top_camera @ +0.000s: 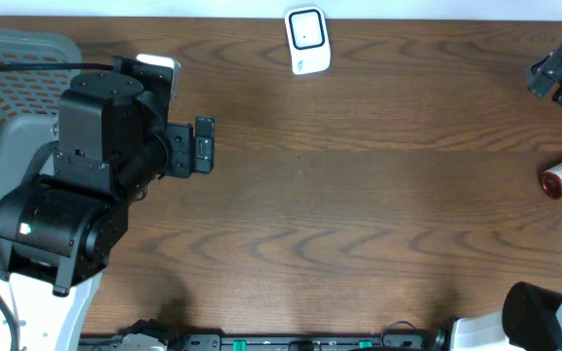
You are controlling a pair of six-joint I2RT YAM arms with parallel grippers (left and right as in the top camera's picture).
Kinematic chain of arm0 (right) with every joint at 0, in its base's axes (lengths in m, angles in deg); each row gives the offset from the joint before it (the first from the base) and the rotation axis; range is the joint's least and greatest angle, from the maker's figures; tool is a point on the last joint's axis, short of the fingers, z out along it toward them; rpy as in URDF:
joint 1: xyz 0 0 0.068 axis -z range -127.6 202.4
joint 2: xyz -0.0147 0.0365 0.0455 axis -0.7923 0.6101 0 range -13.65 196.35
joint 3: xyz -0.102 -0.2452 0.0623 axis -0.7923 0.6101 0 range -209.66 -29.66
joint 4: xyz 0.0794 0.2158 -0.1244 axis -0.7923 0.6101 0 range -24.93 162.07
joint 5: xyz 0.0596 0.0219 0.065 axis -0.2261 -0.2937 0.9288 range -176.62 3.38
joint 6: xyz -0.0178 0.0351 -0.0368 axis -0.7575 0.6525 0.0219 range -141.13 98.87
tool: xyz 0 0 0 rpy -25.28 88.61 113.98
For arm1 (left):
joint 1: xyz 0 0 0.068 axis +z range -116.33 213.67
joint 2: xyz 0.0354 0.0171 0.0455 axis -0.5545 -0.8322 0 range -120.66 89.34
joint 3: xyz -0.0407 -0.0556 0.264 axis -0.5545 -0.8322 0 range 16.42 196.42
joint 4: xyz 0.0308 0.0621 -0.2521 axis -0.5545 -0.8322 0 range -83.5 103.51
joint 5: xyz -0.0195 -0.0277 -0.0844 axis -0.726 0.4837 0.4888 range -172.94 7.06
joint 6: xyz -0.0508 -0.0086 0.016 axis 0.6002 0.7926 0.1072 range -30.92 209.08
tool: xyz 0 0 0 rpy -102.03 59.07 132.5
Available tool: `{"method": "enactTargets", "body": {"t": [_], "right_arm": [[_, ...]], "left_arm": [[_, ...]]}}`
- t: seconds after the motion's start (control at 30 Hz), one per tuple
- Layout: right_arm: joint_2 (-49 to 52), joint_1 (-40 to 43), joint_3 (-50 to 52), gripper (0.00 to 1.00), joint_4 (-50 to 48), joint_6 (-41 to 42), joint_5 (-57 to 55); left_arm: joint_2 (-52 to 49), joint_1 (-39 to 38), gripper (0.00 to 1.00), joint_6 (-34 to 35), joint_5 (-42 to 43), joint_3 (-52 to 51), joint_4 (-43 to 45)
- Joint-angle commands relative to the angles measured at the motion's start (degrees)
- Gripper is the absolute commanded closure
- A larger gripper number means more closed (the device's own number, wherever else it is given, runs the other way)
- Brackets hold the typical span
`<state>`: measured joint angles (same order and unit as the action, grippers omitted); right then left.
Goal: Scan the item barcode
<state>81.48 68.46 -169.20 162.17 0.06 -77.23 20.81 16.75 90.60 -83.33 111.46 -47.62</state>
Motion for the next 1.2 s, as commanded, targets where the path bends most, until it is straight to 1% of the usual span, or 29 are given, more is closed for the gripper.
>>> {"method": "enactTargets", "body": {"t": [0.0, 0.27, 0.6, 0.7, 0.9, 1.0, 1.17], "right_arm": [[-0.59, -0.2, -0.39, 0.01, 0.2, -0.9, 0.07], [-0.61, -0.59, -0.37, 0.01, 0.17, 0.17, 1.07], [-0.63, -3.67, -0.37, 0.01, 0.17, -0.28, 0.9], [-0.63, -5.53, -0.37, 0.01, 0.17, -0.28, -0.68], [-0.63, -13.25, -0.37, 0.01, -0.52, -0.26, -6.71], [-0.63, -18.91, -0.37, 0.01, -1.77, -0.24, -11.43], [-0.61, -29.77, -0.37, 0.01, -6.58, -0.24, -20.85]], "left_arm": [[0.04, 0.26, 0.02, 0.28, -0.74, -0.22, 0.0], [0.04, 0.26, 0.02, 0.28, -0.74, -0.22, 0.0], [0.04, 0.26, 0.02, 0.28, -0.74, -0.22, 0.0], [0.04, 0.26, 0.02, 0.28, -0.74, -0.22, 0.0], [0.04, 0.26, 0.02, 0.28, -0.74, -0.22, 0.0], [0.04, 0.26, 0.02, 0.28, -0.74, -0.22, 0.0], [0.04, 0.26, 0.02, 0.28, -0.74, -0.22, 0.0]]}}
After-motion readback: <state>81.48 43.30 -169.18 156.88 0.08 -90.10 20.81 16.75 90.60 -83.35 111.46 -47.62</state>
